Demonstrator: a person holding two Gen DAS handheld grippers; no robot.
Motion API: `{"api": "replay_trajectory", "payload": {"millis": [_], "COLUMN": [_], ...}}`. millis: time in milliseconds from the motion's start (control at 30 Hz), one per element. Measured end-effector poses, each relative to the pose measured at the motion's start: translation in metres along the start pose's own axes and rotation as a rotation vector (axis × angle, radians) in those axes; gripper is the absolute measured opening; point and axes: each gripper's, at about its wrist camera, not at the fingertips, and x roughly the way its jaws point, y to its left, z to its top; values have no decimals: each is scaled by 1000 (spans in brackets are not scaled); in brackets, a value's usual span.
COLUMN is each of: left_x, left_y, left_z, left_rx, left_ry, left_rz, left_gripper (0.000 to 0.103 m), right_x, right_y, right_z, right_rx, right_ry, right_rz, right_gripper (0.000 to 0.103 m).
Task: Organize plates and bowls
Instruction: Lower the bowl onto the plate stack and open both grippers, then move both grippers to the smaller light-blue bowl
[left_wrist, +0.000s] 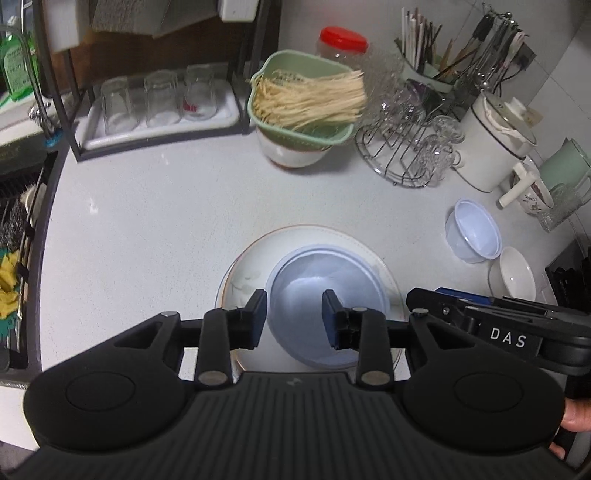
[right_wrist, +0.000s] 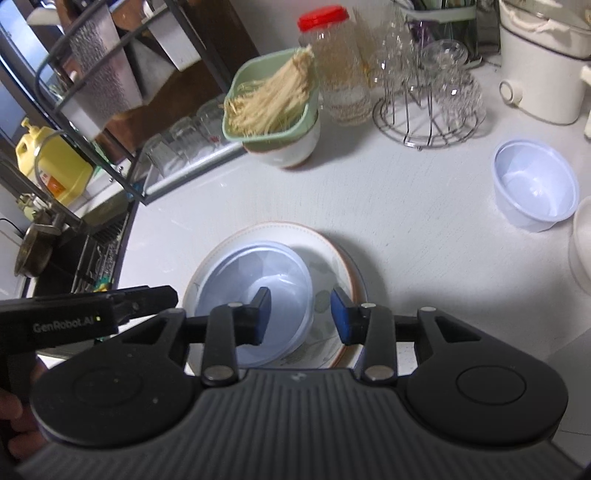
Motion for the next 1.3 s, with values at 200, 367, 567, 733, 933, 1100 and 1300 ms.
{"api": "replay_trajectory", "payload": {"millis": [200,367,567,733,933,1100,1300], "left_x": [-22,-35,-44,-46,-47,-41,-30], "left_y": [-22,-37,-51,-66,-84,-97,-114], "left_z": [0,-4,-11,-24,-37,-37,-17], "left_rx": [45,68,76,69,68,88,148], "left_ry": [-62,-98,-114,-120,-135,-126,-144], "left_rz": [-22,-24,4,23,47,45,1], "left_gripper": [39,40,48,68,88,94,96], "right_x": [-33,-57,-76,-86,-97,-107,-114], "right_y": [2,-1,-12,-23,-43,-58,-72], "right_z": [1,0,-7,-14,-25,-32,-31], "right_rx": [-32,-52,-47,-48,-42,-26,13], "right_ry": [-89,-162,-211,-223,-230,-238,-276], "right_rz": [-5,-21,-24,-33,-77,-103,-141], "right_gripper": [39,39,39,46,81,81,81]}}
